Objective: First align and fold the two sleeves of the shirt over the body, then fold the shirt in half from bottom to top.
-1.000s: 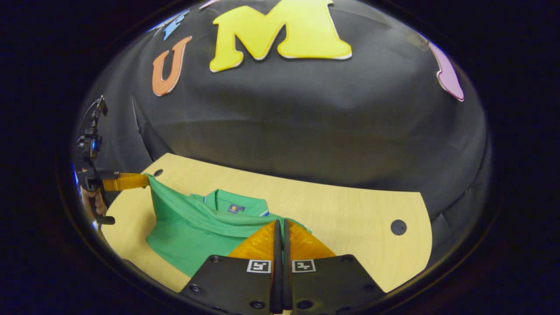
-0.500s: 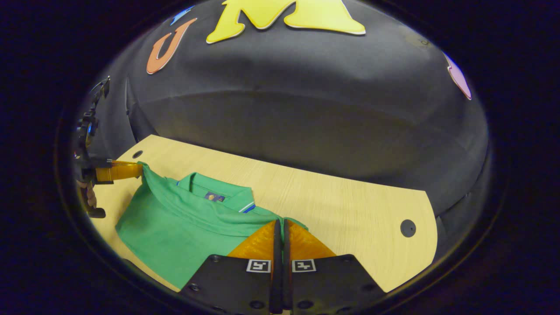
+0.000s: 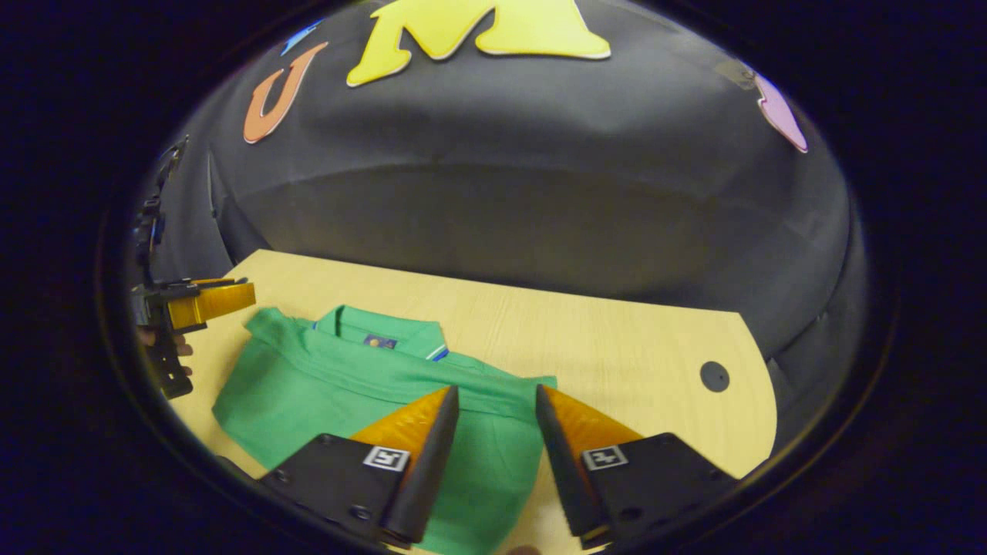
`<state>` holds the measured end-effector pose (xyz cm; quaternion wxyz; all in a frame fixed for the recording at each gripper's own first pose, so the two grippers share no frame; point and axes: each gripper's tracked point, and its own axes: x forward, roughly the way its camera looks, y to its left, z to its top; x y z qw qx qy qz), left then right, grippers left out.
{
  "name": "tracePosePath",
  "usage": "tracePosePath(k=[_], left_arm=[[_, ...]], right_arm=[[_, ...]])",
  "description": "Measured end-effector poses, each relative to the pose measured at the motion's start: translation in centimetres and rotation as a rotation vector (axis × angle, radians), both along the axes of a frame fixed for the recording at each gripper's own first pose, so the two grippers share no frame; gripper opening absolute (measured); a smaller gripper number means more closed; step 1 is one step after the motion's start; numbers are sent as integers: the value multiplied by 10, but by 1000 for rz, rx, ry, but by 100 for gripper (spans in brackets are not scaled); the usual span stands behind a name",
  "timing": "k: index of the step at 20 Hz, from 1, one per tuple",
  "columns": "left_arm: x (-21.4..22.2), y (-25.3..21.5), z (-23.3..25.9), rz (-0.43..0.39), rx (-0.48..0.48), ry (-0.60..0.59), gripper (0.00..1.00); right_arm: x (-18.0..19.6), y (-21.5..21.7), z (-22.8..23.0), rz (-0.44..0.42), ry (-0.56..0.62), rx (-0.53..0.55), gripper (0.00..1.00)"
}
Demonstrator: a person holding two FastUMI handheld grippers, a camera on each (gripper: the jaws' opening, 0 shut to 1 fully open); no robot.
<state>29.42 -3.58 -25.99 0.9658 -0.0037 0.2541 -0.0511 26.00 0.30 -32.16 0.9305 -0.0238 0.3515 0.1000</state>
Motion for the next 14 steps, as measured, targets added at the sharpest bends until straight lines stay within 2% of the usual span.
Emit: tracePosePath(k=[1,2,3,6,7,9,10,12,13,14], left_arm=[[-6,0,13,1,0,-18,100],[-12,-2,29,-2,-5,-41,100],[-19,-2,47,-1,-7,-69,100],[-48,2,109,22,-4,-173,100],[-59,2,131,29,-5,-213,100],[-86,-3,174,19,-10,-289,100],[-103,-4,194,12,0,-320,100],[-134,-5,228,-2,19,-372,100],[-151,-5,241,0,12,-391,100],[-169,-5,252,4,0,-406,100]], right_arm=[[-6,-1,12,-8,-25,-3,72],[-10,-1,27,-16,-55,-4,87],[-15,0,43,-23,-82,-6,92],[-35,11,102,-42,-175,29,94],[-43,15,125,-43,-219,40,98],[-61,20,174,-49,-318,32,98],[-74,24,196,-54,-358,32,94],[-104,35,236,-57,-420,63,98],[-120,38,253,-62,-448,73,94],[-134,39,270,-75,-478,80,98]])
